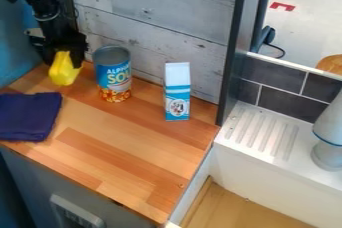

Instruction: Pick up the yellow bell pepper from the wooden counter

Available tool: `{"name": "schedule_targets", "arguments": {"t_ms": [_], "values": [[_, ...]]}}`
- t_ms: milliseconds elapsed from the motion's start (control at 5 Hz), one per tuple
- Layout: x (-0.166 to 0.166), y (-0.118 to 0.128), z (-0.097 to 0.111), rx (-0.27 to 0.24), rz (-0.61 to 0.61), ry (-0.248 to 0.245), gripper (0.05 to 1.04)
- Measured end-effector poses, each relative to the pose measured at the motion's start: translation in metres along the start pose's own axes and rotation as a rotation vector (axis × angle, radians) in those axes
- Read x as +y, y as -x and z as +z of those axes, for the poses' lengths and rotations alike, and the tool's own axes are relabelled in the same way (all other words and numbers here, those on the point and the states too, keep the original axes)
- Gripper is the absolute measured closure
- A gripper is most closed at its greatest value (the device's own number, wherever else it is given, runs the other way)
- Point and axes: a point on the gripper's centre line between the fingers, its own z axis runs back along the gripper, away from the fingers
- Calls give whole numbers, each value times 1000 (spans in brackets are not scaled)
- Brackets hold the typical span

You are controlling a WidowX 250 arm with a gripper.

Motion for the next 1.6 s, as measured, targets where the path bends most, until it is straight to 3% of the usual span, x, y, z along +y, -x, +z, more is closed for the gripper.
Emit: {"name": "schedule_targets", "arguments": {"t_ms": [600,800,1000,1200,1400,1600], "values": [[7,-2,-21,-3,47,-23,168],[8,-7,-18,-11,43,-27,79],[0,-8,-17,-9,25,-38,83],[-21,-18,19,-59,-38,-43,83],[-30,-15,54,-53,-75,-66,83],[-32,5,91,-12,-94,-124,83]]}}
